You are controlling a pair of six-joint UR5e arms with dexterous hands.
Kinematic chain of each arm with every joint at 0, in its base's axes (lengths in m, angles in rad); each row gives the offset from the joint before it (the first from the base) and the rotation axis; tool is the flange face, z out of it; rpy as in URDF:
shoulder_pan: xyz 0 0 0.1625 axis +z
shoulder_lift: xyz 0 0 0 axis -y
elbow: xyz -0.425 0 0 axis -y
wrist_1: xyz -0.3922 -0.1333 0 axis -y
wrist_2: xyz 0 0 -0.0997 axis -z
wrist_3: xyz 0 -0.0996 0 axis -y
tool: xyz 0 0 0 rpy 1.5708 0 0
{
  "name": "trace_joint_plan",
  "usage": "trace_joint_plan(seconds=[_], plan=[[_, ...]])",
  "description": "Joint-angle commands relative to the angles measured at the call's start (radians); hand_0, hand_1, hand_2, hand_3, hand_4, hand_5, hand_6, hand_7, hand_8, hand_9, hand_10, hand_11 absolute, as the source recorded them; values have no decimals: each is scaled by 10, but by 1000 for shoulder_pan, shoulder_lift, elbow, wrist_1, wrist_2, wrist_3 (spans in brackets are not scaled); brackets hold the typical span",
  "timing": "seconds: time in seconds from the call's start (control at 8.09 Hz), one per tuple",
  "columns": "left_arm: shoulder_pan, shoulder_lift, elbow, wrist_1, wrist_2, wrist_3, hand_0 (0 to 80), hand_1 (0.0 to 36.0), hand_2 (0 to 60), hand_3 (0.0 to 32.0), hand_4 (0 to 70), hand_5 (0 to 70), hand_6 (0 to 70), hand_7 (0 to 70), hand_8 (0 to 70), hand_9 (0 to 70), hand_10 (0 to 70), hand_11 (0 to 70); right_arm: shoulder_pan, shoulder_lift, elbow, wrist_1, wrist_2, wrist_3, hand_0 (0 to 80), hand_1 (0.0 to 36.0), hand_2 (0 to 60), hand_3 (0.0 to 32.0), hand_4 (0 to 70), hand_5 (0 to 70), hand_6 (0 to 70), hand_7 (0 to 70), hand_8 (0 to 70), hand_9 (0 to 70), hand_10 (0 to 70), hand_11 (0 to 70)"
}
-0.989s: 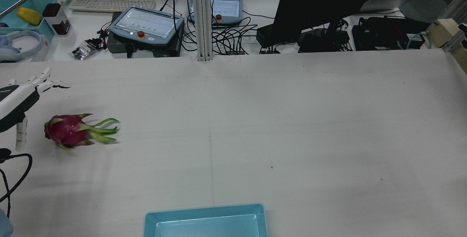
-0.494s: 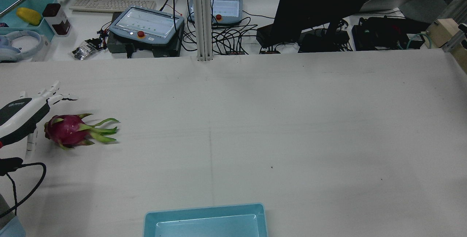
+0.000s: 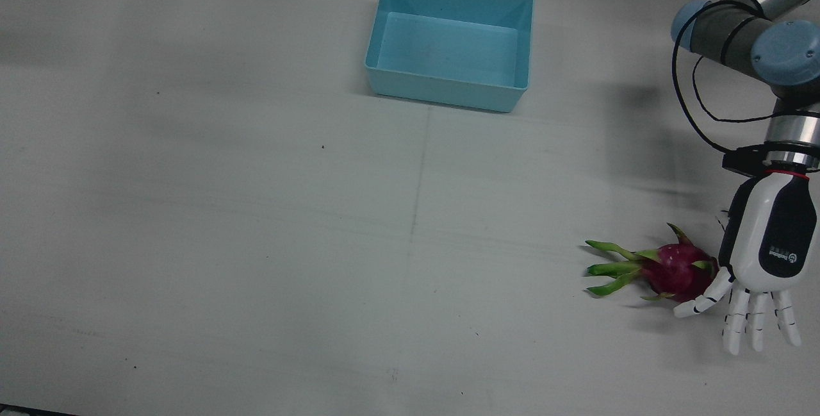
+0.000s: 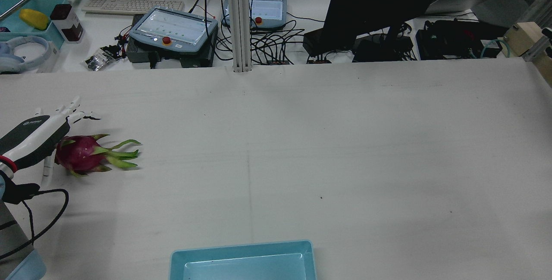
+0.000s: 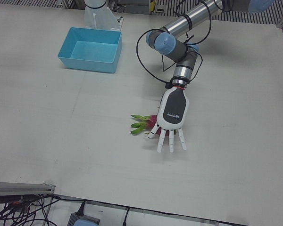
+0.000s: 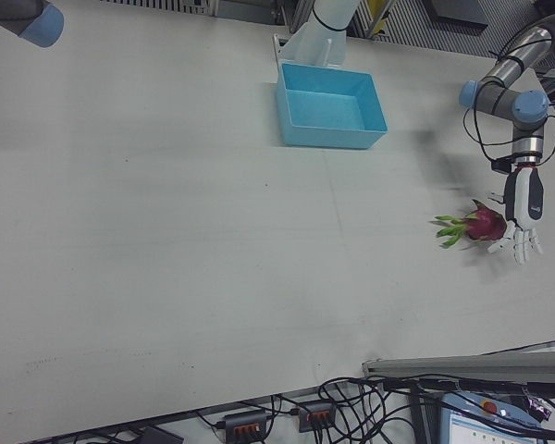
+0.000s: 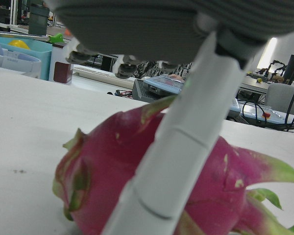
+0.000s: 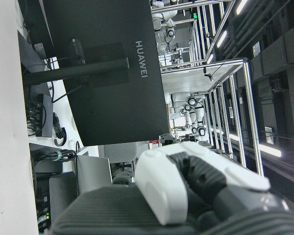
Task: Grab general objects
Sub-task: 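Close the left hand's fingers around the dragon fruit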
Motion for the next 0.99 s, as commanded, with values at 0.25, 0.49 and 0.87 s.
trace_joint_plan(seconds=[0.25, 0.49, 0.87], plan=[[2, -33, 58, -3, -1, 0, 800, 355, 14, 320, 0, 252, 0, 19, 78, 0, 0, 0, -1, -1, 0, 0, 1, 0, 0, 0, 0, 0, 0, 0, 0, 0, 0, 0, 0, 0], [2, -29, 58, -3, -1, 0, 800, 347, 7, 320, 0, 248, 0, 18, 83, 0, 0, 0, 1, 0, 0, 0, 0, 0, 0, 0, 0, 0, 0, 0, 0, 0, 0, 0, 0, 0], [37, -29, 80, -10, -1, 0, 800, 344, 19, 320, 0, 257, 0, 25, 92, 0, 0, 0, 1, 0, 0, 0, 0, 0, 0, 0, 0, 0, 0, 0, 0, 0, 0, 0, 0, 0]])
